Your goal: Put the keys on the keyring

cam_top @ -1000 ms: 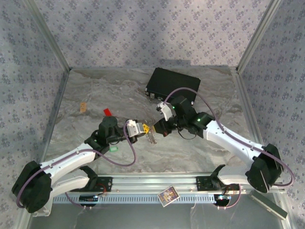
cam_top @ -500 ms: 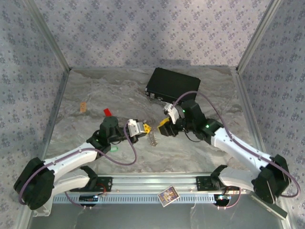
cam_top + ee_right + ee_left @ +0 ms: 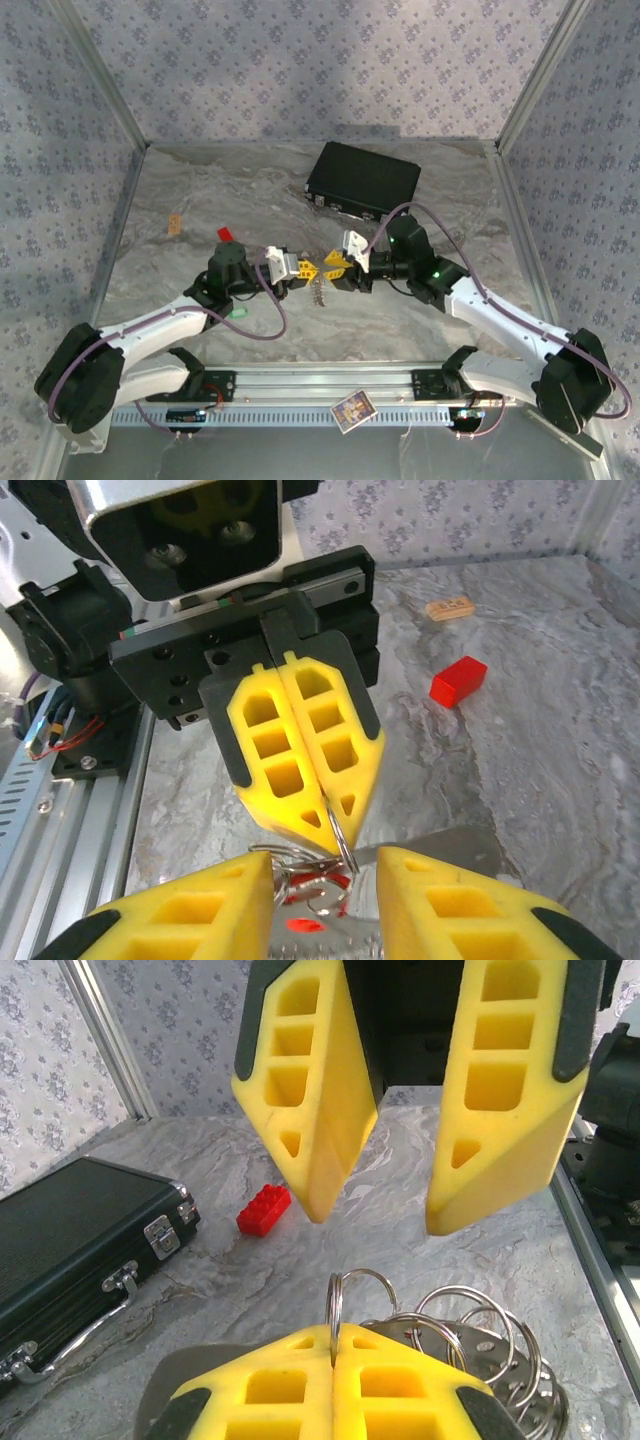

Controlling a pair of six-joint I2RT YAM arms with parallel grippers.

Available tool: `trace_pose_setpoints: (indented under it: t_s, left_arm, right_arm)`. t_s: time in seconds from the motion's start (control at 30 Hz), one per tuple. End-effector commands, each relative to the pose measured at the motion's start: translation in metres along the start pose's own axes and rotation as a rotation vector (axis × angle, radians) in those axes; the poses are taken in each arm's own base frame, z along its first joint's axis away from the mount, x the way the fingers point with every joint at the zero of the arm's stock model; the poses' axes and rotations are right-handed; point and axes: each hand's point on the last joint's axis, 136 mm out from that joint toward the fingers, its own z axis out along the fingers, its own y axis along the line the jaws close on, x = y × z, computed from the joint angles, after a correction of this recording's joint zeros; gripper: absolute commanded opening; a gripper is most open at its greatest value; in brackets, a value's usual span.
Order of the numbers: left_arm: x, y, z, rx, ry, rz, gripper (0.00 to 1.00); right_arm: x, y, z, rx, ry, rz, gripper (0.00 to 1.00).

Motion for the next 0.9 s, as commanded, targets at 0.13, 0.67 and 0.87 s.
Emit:
trace_pose_setpoints:
  t_s: [0.13,0.67,0.87]
  left_arm:
    - [-0.025,-0.007,-0.002,0.046,-0.093,0.075,0.0]
    - [-0.032,-0.016,0.003,0.099,-0.107,0.089,0.0]
    - [-0.023,0.001,0.003,-0.012,-0.021,0.06,0.28]
  right_arm:
    - [-0.007,-0.007,0.005,0.02,0.003,-0.055,0.28]
    - [-0.005,0.005,0.014,-0.041,0.021,-0.113,0.0]
    - [-0.004,0.004,0.008,-0.026,0.077,-0.159,0.0]
